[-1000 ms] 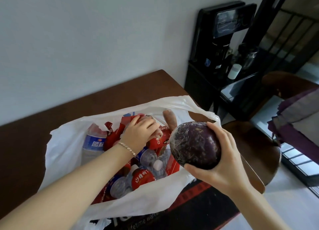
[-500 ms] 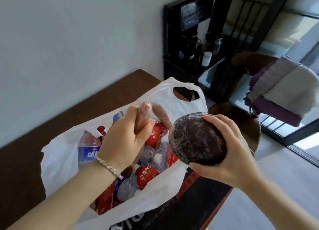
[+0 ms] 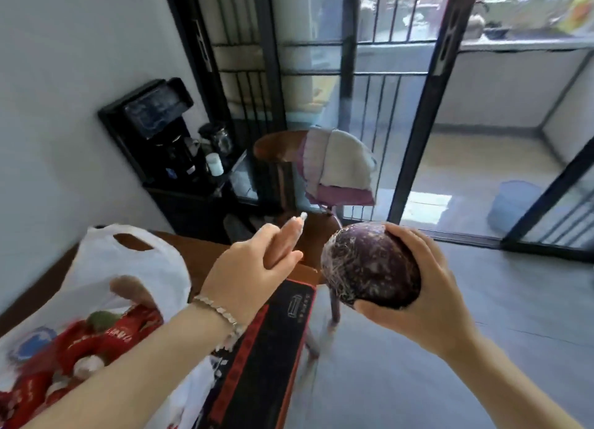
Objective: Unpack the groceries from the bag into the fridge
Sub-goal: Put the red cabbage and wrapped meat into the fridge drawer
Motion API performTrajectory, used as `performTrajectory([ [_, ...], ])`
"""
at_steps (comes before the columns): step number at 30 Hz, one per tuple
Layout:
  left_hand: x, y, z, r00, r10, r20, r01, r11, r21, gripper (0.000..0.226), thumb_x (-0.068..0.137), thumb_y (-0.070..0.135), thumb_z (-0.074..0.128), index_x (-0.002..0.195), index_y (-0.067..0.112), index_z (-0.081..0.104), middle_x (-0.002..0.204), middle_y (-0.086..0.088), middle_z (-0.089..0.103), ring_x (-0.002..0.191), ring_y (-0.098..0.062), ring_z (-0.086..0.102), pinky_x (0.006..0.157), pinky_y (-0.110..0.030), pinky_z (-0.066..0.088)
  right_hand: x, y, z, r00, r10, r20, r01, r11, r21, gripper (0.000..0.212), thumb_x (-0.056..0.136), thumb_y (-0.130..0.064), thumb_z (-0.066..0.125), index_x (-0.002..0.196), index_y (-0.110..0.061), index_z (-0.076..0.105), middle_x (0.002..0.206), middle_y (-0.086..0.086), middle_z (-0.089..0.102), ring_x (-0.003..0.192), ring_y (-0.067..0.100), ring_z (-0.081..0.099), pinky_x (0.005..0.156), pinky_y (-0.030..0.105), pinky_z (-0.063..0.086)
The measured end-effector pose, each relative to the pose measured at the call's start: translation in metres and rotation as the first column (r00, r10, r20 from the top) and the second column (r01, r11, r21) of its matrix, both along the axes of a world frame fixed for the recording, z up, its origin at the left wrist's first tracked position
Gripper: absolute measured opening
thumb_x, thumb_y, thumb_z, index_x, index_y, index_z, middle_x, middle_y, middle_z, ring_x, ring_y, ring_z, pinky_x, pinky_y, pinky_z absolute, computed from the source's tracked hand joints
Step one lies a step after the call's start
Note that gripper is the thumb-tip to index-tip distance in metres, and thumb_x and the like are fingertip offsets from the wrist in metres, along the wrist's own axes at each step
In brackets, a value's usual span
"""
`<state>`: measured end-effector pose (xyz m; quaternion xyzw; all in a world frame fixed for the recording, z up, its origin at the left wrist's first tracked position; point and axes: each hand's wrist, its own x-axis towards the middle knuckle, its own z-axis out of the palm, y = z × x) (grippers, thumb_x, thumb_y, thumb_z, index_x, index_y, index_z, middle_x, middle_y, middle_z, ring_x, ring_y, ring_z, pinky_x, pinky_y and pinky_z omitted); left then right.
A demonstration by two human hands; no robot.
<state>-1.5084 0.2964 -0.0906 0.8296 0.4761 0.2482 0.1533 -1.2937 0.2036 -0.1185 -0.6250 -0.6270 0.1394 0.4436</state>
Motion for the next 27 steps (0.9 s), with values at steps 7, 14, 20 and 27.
performTrajectory([
  [7, 0.233, -0.029, -0.023, 0.971, -0.236, -0.036, 0.231, 0.968, -0.096, 0.027, 0.087, 0.048, 0.054, 0.098, 0.024, 0.05, 0.078, 0.005, 0.065, 0.068, -0.013, 0.062, 0.061, -0.017, 0.046, 0.202, -0.11, -0.002, 0.953, -0.295, 0.069, 0.299, 0.952, -0.061, 0.092, 0.043, -0.058, 0.073, 0.126, -0.047, 0.035, 0.128, -0.013, 0.04, 0.111, -0.017, 0.036, 0.09, -0.006, 0.026],
  [14, 0.462, -0.078, -0.019, 0.879, -0.477, -0.015, 0.47, 0.871, -0.145, 0.024, 0.086, 0.044, 0.057, 0.085, 0.028, 0.039, 0.089, -0.006, 0.07, 0.085, -0.028, 0.065, 0.066, -0.03, 0.043, 0.374, -0.217, 0.013, 0.778, -0.625, 0.059, 0.628, 0.775, -0.075, 0.088, 0.041, -0.061, 0.073, 0.118, -0.066, 0.031, 0.128, -0.016, 0.038, 0.113, -0.008, 0.042, 0.095, 0.007, 0.033],
  [20, 0.619, -0.1, -0.018, 0.781, -0.624, -0.013, 0.618, 0.776, -0.131, 0.029, 0.086, 0.041, 0.06, 0.098, 0.015, 0.054, 0.084, -0.004, 0.067, 0.079, -0.024, 0.063, 0.063, -0.028, 0.04, 0.487, -0.264, 0.023, 0.581, -0.81, 0.074, 0.813, 0.581, -0.025, 0.087, 0.04, -0.061, 0.072, 0.117, -0.064, 0.033, 0.135, -0.011, 0.035, 0.113, 0.011, 0.049, 0.094, 0.029, 0.044],
  [27, 0.808, -0.11, -0.004, 0.54, -0.837, -0.091, 0.837, 0.545, -0.049, 0.019, 0.088, 0.046, 0.055, 0.083, 0.029, 0.048, 0.071, 0.004, 0.061, 0.064, -0.015, 0.06, 0.053, -0.02, 0.037, 0.609, -0.292, 0.035, 0.35, -0.937, 0.02, 0.931, 0.35, 0.099, 0.083, 0.039, -0.058, 0.073, 0.114, -0.061, 0.037, 0.123, -0.03, 0.032, 0.113, -0.016, 0.037, 0.086, 0.001, 0.033],
])
